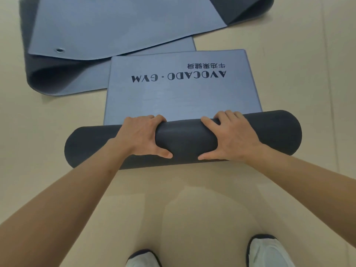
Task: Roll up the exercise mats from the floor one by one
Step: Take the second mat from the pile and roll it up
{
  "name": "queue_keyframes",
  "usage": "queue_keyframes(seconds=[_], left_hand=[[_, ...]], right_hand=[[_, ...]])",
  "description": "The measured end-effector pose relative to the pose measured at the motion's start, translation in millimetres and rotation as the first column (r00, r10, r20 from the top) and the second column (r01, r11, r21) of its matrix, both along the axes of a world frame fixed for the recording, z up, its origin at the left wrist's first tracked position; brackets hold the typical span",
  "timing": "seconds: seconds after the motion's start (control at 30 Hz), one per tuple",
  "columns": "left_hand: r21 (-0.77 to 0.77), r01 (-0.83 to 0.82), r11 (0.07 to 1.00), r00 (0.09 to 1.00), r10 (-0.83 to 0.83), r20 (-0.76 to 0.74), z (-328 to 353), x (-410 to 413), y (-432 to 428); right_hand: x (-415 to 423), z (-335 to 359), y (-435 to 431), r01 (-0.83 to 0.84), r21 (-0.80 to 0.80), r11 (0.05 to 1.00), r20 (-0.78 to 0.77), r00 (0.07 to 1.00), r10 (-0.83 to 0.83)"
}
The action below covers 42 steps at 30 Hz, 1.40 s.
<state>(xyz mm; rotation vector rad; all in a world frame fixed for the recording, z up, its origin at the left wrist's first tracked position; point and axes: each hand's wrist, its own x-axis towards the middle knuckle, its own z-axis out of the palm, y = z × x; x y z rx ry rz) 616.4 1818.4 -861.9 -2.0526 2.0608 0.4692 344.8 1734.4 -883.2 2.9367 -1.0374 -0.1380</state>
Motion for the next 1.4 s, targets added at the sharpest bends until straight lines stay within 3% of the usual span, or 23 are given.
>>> queue_keyframes(seconds=[0.2,0.4,0.47,0.57,0.7,0.8,0.87,1.07,1.27,1.4], left_hand=[[0.069,-0.011,0.998,1.0,0.01,0.013,11.9,-14.7,27.9],[0.385,-0.064,0.921,0.977,0.137,-0.164,1.5,-32.1,82.6],[0.449,-0.103,0.887,0.945,0.229,-0.235,-3.8,-35.4,93.2],[0.404,-0.198,0.893,0.908,0.322,-0.268,-4.8,-34.8,103.4],[0.131,-0.295,0.946,0.916,0.319,-0.242,-2.4,-39.1,124.8],[-0.201,-0.236,0.951,0.945,0.177,-0.274,-4.4,-58.1,146.2],[-0.3,-0.223,0.927,0.953,0.143,-0.268,-8.7,-78.2,158.0],[-0.189,-0.124,0.974,0.992,0.124,-0.013,-23.5,-98.8,158.8],[-0.127,-0.092,0.988,0.996,0.09,-0.02,-22.3,-64.8,121.6],[0.003,-0.129,0.992,0.979,0.128,-0.158,-12.9,-39.1,86.6]], right_hand=[[-11.9,8.9,21.2,-0.065,0.051,0.997,0.078,0.995,0.061],[-25.0,23.9,51.2,-0.054,0.451,0.891,-0.155,0.978,0.138],[-25.3,21.7,53.0,-0.047,0.519,0.853,-0.165,0.974,0.154],[-21.1,15.1,44.0,-0.016,0.566,0.824,-0.147,0.982,0.119],[-8.6,12.0,27.6,0.034,0.655,0.755,-0.141,0.987,0.078],[-1.7,11.3,19.6,0.037,0.604,0.796,-0.16,0.984,0.075],[0.6,9.6,15.0,0.025,0.507,0.862,-0.161,0.985,0.066],[7.0,16.3,16.4,0.143,0.334,0.932,-0.157,0.983,-0.094],[-10.9,3.1,53.1,0.024,0.246,0.969,0.191,0.979,-0.073],[-22.0,-4.9,62.3,-0.014,0.133,0.991,-0.047,0.999,0.02]])
